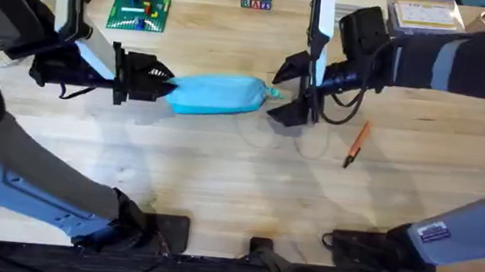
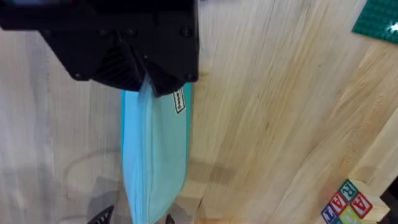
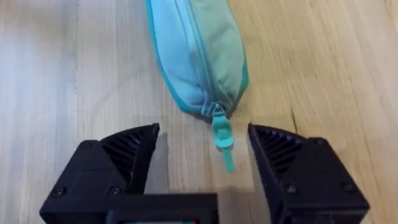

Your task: Unzip the bag, pick up the pens from the table one at a time and place them inside, then zip the bag closed.

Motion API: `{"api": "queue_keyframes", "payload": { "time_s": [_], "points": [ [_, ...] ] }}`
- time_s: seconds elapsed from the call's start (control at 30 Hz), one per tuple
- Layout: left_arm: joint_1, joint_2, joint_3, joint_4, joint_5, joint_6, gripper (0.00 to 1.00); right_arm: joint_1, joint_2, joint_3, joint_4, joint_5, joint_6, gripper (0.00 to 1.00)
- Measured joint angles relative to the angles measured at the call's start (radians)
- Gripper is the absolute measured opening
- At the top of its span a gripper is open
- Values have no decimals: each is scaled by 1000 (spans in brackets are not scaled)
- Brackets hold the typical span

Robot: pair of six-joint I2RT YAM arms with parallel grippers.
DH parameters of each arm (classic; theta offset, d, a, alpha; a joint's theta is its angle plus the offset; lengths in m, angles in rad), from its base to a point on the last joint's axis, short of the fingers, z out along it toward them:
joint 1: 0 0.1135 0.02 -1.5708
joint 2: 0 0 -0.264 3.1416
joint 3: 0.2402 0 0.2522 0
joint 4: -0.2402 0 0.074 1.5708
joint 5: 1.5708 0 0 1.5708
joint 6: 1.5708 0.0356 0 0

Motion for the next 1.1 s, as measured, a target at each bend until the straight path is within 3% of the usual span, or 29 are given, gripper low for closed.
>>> {"api": "queue_keyframes", "payload": {
  "time_s": [1.1],
  "points": [
    [0, 0, 0, -1, 0, 0, 42, 5, 32, 1, 58, 0, 30, 823]
  ]
}}
